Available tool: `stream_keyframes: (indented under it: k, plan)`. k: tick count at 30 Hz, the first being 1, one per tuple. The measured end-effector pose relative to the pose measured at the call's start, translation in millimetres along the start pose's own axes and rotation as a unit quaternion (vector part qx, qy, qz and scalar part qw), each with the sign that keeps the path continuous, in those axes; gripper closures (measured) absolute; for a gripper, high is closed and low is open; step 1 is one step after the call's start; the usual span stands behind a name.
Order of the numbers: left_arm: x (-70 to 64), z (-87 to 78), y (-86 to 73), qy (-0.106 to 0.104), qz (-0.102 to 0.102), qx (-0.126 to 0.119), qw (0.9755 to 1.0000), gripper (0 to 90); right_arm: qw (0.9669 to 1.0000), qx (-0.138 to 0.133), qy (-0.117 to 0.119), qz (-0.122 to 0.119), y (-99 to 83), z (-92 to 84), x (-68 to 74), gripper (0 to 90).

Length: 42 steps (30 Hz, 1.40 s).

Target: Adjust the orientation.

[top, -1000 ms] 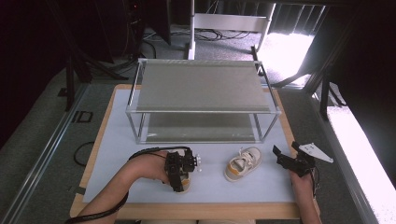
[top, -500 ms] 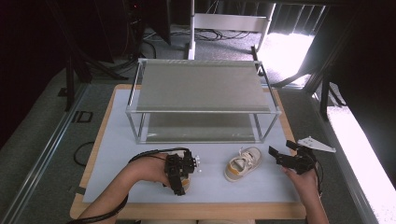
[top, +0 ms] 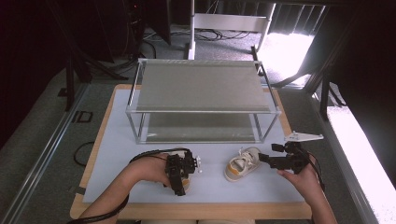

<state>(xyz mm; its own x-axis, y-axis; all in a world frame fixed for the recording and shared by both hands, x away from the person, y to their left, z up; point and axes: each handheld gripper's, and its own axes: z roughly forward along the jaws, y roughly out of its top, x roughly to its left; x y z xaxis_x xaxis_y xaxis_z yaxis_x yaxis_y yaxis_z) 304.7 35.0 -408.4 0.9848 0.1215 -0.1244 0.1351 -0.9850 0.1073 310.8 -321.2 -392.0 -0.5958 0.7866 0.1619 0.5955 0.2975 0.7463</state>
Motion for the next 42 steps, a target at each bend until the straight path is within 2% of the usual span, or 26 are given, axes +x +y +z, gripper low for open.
stream_keyframes:
  k: [5, 10, 11, 18, 19, 21, 25, 29, 30, 32, 34, 36, 39, 41, 42]
  plan:
    - [-0.3, 0.3, 0.6, 0.000, 0.000, 0.001, 1.0000, 33.0, 0.9992, 0.032, 0.012, -0.022, 12.8, 2.1, 14.3, 22.2]
    - [-0.4, 0.1, 0.3, -0.003, -0.004, 0.003, 1.0000, 33.2, 0.9963, 0.066, 0.018, -0.051, 26.4, 4.9, 29.6, 22.4]
    - [-0.4, 0.1, 0.3, -0.003, -0.004, 0.003, 1.0000, 33.4, 0.9963, 0.066, 0.018, -0.051, 26.4, 4.9, 29.6, 22.4]
    - [-0.2, 0.7, 0.5, -0.001, -0.004, 0.006, 1.0000, 34.7, 0.9878, 0.120, 0.032, -0.095, 44.3, 15.8, 50.3, 24.6]
    - [-0.2, 0.7, 0.5, -0.001, -0.004, 0.006, 1.0000, 34.9, 0.9878, 0.120, 0.032, -0.095, 44.3, 15.8, 50.3, 24.6]
    - [-0.4, 0.6, 0.6, 0.001, -0.004, 0.007, 1.0000, 35.0, 0.9829, 0.141, 0.042, -0.111, 47.9, 21.7, 57.7, 27.1]
    - [-0.4, 0.7, 0.8, 0.001, -0.003, 0.010, 0.9999, 35.1, 0.9741, 0.180, 0.047, -0.129, 52.2, 30.8, 71.1, 30.1]
    - [-0.5, 1.6, 1.1, 0.001, -0.003, 0.010, 0.9999, 35.1, 0.9654, 0.217, 0.057, -0.133, 55.2, 41.1, 81.2, 31.2]
    - [-0.5, 1.6, 1.1, 0.001, -0.003, 0.010, 0.9999, 35.1, 0.9654, 0.217, 0.057, -0.133, 55.2, 41.1, 81.2, 31.2]
    - [-0.3, 1.5, 1.3, 0.001, -0.003, 0.010, 0.9999, 35.3, 0.9594, 0.237, 0.058, -0.141, 56.8, 50.0, 87.3, 33.7]
    - [-0.1, 1.5, 1.5, 0.000, -0.004, 0.010, 0.9999, 35.4, 0.9565, 0.248, 0.060, -0.141, 57.7, 56.0, 89.5, 38.0]
    - [0.3, 1.6, 1.7, 0.002, -0.003, 0.008, 1.0000, 36.3, 0.9516, 0.264, 0.060, -0.145, 57.2, 63.1, 91.3, 39.1]
    - [0.2, 1.8, 1.7, 0.000, -0.005, 0.009, 0.9999, 36.3, 0.9472, 0.282, 0.046, -0.145, 56.7, 73.1, 91.6, 42.7]
    - [0.4, 2.1, 1.9, -0.001, -0.005, 0.010, 0.9999, 36.5, 0.9466, 0.289, 0.039, -0.138, 57.4, 78.7, 89.8, 47.0]
    - [0.5, 2.2, 2.0, -0.001, -0.005, 0.010, 0.9999, 36.5, 0.9447, 0.295, 0.040, -0.137, 57.6, 82.2, 89.1, 47.9]
